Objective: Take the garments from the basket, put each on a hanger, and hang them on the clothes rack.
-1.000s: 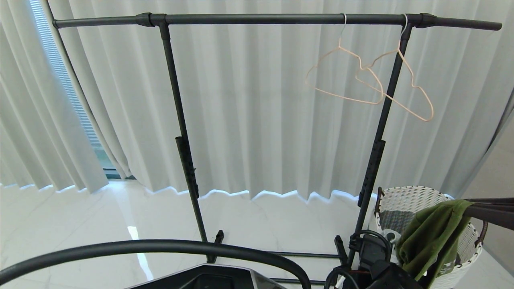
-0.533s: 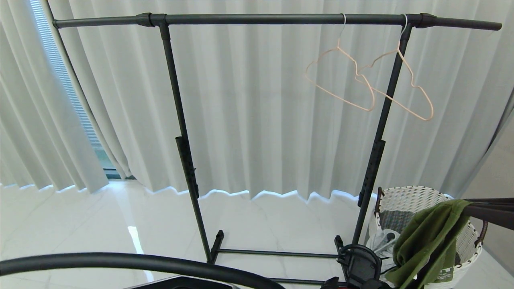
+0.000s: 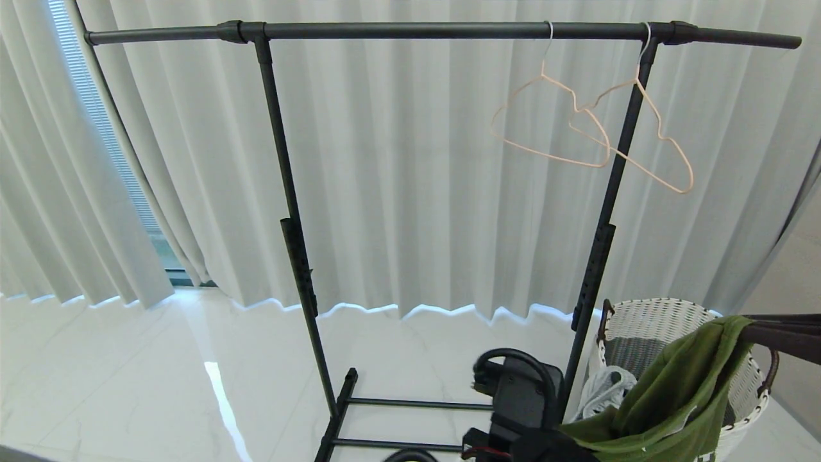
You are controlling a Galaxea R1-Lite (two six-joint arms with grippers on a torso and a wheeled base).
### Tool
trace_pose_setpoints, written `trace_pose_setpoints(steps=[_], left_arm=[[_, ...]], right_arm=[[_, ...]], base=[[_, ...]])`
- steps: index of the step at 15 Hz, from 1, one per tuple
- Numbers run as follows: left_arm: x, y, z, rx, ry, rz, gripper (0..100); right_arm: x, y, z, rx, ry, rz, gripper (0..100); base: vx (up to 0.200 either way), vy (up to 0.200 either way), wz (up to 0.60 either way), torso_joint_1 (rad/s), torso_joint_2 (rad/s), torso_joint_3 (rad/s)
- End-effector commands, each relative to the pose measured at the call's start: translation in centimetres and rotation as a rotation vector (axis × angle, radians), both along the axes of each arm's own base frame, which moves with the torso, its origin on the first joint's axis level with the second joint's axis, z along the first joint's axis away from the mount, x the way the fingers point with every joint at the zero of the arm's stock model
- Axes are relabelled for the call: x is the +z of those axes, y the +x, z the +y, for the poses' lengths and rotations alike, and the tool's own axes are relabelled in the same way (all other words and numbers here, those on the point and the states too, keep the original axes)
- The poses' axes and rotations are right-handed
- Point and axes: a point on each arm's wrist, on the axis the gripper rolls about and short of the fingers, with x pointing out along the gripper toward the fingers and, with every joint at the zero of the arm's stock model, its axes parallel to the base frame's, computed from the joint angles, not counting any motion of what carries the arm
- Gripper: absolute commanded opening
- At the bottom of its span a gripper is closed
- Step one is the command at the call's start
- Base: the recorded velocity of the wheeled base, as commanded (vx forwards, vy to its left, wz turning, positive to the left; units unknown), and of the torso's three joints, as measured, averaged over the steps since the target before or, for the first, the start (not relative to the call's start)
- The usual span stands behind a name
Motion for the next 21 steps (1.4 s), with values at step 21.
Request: trace_pose_setpoints(steps=[21], left_arm=[[21.3,-2.5,18.4,0.106,0.143,-0.462,0]], right_arm=[[9.5,0.8,2.7,0.114,0.164,-0.318,0]], base=[[0.000,0.000,0.00,0.000,0.00,0.000]])
